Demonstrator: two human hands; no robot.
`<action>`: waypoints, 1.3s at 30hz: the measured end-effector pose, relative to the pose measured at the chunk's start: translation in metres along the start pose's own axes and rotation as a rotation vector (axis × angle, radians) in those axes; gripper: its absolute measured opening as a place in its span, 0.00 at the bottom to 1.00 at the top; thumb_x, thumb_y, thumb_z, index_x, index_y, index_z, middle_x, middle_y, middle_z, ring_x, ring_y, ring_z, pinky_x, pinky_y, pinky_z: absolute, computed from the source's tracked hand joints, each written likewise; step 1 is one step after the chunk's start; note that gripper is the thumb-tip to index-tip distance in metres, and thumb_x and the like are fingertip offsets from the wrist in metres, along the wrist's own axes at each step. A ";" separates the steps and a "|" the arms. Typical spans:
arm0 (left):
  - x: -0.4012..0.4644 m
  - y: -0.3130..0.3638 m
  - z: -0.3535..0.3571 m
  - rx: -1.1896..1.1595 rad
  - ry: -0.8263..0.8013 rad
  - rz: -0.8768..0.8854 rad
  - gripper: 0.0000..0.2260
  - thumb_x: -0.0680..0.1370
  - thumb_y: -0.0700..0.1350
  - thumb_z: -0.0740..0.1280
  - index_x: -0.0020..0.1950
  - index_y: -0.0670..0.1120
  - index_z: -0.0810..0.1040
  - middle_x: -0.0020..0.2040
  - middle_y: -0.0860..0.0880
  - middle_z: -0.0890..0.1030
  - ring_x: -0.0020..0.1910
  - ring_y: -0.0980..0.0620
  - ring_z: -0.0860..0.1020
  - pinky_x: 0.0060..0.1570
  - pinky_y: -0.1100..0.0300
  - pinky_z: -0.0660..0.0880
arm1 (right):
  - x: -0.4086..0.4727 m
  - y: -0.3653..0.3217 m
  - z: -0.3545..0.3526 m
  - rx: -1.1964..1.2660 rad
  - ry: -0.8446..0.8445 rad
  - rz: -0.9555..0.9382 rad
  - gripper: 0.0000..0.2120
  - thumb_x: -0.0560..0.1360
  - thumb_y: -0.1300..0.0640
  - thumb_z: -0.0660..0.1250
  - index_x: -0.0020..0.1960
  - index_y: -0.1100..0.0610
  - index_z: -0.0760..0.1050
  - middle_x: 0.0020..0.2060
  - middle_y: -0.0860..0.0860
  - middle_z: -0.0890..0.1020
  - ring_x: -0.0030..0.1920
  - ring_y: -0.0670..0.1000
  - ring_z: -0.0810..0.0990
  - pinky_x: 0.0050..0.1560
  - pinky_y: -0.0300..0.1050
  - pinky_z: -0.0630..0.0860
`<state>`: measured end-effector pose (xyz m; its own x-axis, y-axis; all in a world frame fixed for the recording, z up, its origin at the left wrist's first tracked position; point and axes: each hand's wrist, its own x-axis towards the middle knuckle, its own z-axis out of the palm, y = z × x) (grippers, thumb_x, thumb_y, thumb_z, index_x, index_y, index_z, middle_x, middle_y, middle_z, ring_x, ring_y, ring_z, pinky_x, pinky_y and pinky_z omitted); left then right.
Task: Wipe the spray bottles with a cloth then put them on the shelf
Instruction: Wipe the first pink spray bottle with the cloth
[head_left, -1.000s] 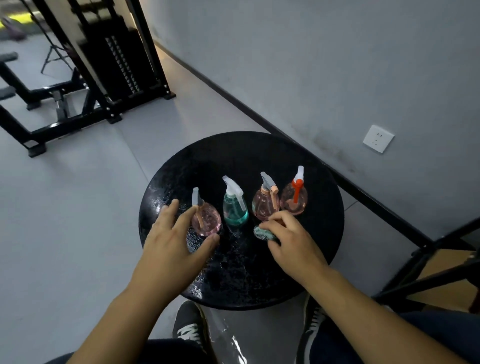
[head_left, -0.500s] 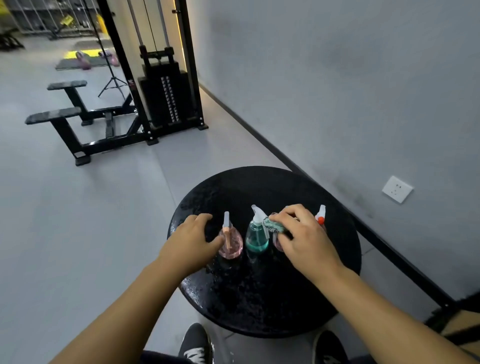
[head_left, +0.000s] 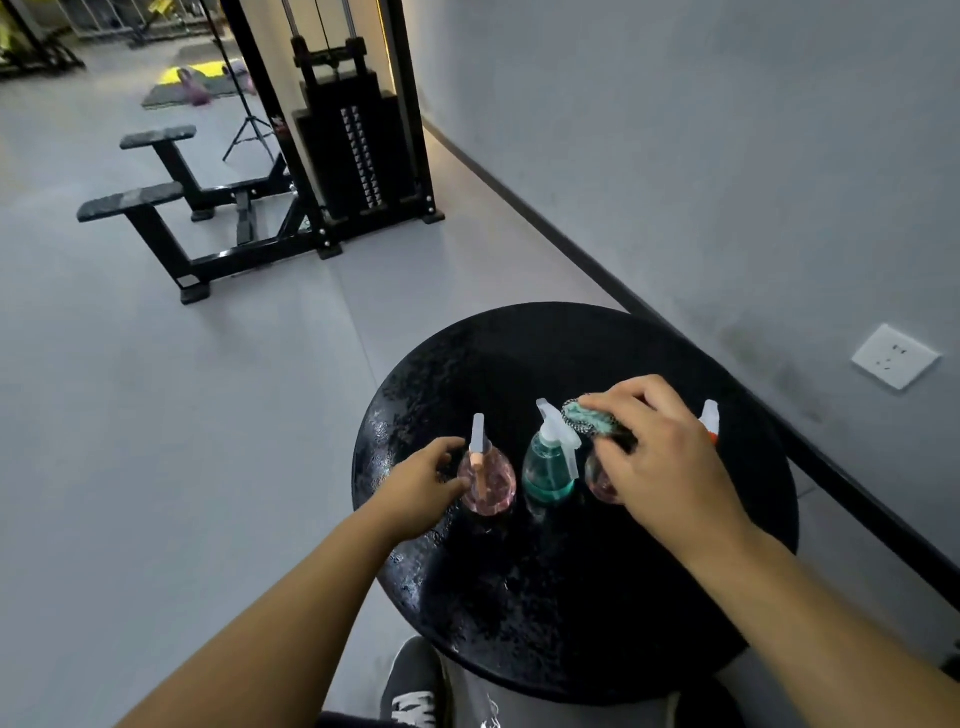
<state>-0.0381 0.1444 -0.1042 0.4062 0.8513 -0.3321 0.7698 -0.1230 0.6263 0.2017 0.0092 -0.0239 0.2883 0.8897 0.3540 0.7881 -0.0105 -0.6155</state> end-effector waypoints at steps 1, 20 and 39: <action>0.005 0.000 0.002 -0.036 0.010 0.019 0.23 0.82 0.49 0.73 0.75 0.62 0.72 0.72 0.50 0.78 0.68 0.48 0.79 0.70 0.47 0.75 | 0.001 0.001 0.001 0.013 -0.007 0.006 0.17 0.75 0.65 0.72 0.60 0.50 0.83 0.52 0.39 0.74 0.43 0.38 0.73 0.48 0.27 0.67; 0.015 -0.010 0.008 -0.404 -0.085 0.013 0.18 0.77 0.36 0.77 0.64 0.51 0.83 0.57 0.54 0.87 0.53 0.67 0.83 0.47 0.73 0.78 | 0.001 0.002 -0.009 0.017 0.009 0.057 0.19 0.76 0.63 0.71 0.60 0.44 0.83 0.53 0.36 0.74 0.39 0.39 0.75 0.45 0.39 0.76; -0.008 0.012 -0.022 -0.649 0.044 -0.003 0.13 0.83 0.63 0.64 0.59 0.57 0.81 0.59 0.50 0.84 0.55 0.47 0.86 0.50 0.48 0.86 | 0.008 -0.021 -0.017 0.022 -0.004 0.085 0.15 0.75 0.65 0.73 0.59 0.50 0.84 0.53 0.42 0.77 0.39 0.41 0.77 0.56 0.12 0.50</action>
<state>-0.0429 0.1476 -0.0782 0.3733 0.8732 -0.3134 0.3110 0.2005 0.9290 0.1960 0.0087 0.0037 0.3515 0.8877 0.2974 0.7489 -0.0760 -0.6584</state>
